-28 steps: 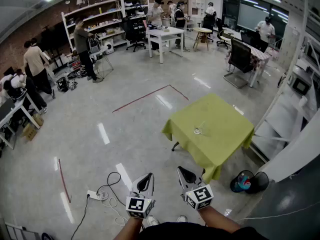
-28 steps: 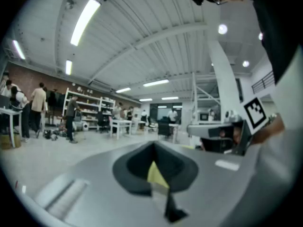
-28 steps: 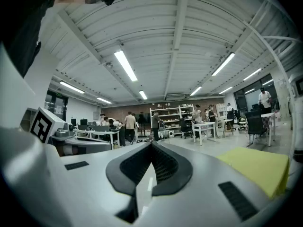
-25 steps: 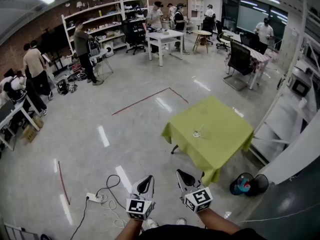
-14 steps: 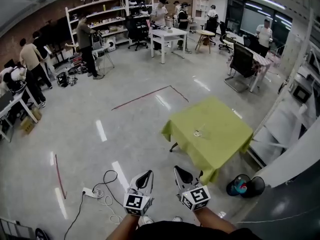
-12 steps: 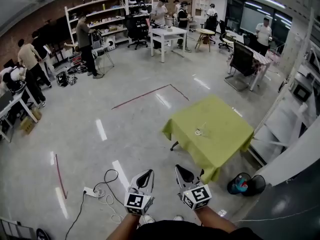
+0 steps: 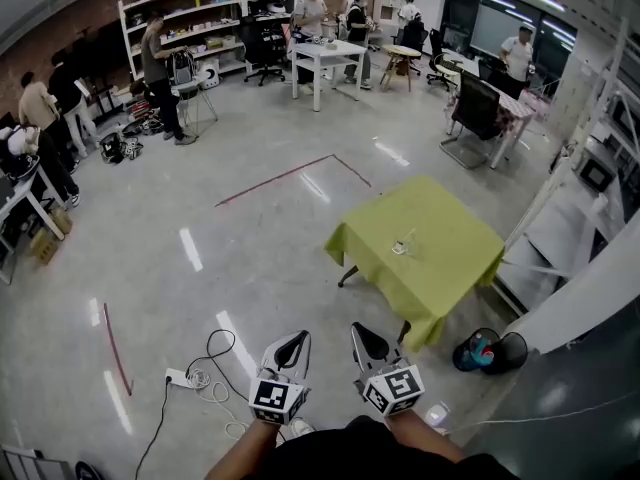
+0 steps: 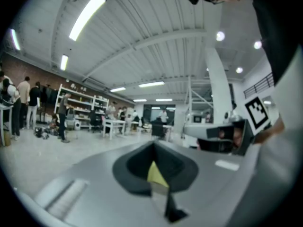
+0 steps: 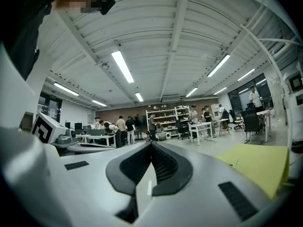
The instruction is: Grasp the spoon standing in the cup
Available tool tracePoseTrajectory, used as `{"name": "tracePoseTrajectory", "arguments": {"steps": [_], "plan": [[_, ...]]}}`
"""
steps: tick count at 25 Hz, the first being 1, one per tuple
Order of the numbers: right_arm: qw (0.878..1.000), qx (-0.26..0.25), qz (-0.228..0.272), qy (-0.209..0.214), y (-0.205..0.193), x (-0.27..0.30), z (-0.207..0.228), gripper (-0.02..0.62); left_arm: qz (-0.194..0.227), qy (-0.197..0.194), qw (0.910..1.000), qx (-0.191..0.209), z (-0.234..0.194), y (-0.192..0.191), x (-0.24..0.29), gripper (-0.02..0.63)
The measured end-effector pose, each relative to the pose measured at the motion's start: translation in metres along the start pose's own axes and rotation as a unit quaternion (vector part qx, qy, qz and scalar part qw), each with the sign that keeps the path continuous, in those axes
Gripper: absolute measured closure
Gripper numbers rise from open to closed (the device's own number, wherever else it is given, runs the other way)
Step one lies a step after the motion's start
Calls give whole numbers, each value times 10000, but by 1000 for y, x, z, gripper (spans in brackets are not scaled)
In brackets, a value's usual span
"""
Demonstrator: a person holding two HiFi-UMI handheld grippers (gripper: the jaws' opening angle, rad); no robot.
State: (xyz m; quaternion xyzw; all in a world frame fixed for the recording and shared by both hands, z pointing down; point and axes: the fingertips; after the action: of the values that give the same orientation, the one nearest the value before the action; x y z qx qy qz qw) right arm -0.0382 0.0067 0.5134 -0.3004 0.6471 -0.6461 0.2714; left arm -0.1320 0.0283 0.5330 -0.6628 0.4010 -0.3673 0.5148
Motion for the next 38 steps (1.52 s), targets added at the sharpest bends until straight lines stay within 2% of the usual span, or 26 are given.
{"name": "tracePoseTrajectory", "arguments": {"steps": [6,9,12,17,23,38], "plan": [[9996,-133,-166,-173,-7,2,-1,588,-126,-99,9999,13,-7,-4,1,600],[9995,-100,-81,-304,-3,3,2,589,-262,-108,9996,-54,-12,-7,0,600],[9993,-97,58,-347,6,3,6,589,-229,-154,9995,-135,-9,0,5,600],[9995,-65,88,-303,7,4,22,588,-72,-140,9999,-8,-1,1,23,600],[9995,-35,97,-306,8,12,59,588,-266,-289,9992,-57,14,5,59,600],[9999,77,105,-109,5,50,175,588,-166,-153,9997,81,24,26,176,600]]}}
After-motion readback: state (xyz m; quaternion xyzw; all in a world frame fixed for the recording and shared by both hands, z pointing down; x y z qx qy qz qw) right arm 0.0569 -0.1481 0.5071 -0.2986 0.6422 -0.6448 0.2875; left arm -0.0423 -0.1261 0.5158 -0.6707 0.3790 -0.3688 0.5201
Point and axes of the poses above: the fingertips, and each gripper's own axes: x forward along the fingers, z to its right, y out of its top, and after that the axes turned 7 degrees about -x, right-handed
